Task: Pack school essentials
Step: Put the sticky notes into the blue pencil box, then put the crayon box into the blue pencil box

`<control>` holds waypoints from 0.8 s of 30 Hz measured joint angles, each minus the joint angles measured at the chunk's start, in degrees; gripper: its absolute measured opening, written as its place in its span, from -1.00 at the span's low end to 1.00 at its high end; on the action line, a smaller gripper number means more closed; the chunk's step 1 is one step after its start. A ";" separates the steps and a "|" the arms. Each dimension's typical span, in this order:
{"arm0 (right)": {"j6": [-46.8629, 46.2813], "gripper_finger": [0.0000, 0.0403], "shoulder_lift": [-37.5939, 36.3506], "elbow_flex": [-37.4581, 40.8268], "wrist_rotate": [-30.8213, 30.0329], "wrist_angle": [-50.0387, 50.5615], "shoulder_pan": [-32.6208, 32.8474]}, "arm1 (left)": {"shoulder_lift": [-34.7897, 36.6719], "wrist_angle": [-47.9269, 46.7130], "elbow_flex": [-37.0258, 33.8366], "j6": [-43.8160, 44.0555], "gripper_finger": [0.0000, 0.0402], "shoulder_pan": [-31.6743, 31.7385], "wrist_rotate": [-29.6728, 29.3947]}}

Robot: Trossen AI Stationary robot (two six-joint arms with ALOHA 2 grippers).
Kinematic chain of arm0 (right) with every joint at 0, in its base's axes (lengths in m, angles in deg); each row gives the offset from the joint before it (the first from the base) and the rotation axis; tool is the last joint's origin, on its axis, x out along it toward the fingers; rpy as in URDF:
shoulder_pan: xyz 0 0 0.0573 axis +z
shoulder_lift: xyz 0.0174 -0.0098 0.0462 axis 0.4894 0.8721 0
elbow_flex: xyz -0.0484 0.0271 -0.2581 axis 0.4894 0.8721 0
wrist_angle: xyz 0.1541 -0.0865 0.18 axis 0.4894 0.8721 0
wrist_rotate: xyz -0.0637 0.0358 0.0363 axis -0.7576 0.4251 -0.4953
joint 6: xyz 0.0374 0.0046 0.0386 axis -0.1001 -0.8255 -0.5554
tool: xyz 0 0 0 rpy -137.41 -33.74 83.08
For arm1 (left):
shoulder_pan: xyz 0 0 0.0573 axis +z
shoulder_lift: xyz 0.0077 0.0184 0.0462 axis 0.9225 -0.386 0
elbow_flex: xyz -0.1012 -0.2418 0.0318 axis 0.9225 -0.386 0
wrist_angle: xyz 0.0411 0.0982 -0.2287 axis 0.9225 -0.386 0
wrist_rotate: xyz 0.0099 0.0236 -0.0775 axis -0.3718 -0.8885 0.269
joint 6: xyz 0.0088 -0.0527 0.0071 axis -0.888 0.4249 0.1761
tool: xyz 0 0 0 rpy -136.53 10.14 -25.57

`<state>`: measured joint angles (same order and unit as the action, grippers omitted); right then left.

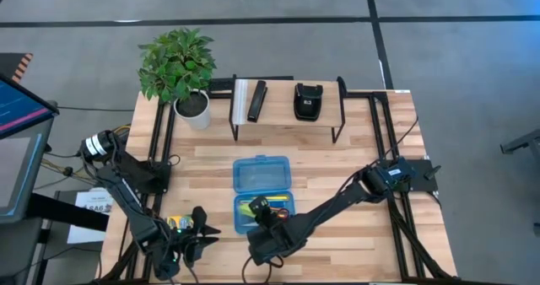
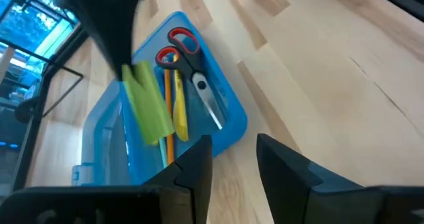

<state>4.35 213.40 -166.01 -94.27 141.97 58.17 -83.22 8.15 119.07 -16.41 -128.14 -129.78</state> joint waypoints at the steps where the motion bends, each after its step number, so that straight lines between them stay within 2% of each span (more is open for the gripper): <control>1: -0.96 -0.99 0.04 0.67 0.39 0.57 -0.01 | 0.00 0.00 0.00 0.00 -0.47 -0.01 0.01; 3: -2.52 -0.99 0.04 1.85 2.01 0.50 -0.03 | 0.00 0.02 0.00 0.00 -0.47 0.03 0.01; 5: -3.74 -0.95 -0.05 3.16 6.15 0.54 -0.18 | -0.02 0.03 0.00 -0.02 -0.47 0.05 0.01; 9: -6.90 -0.74 0.06 4.32 12.81 1.83 -0.90 | -0.02 0.09 0.00 -0.02 -0.47 0.08 -0.01; 19: -7.57 0.06 0.06 4.63 13.65 4.50 -1.01 | -0.04 0.13 0.00 0.26 -0.47 0.08 0.34; 24: -10.08 0.26 -0.62 4.21 13.79 5.21 -1.01 | 2.64 0.03 0.00 4.09 -0.47 -0.32 3.87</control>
<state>-5.73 212.79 -161.81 -80.48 147.18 57.16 -80.58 8.18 119.07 -12.32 -128.47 -125.91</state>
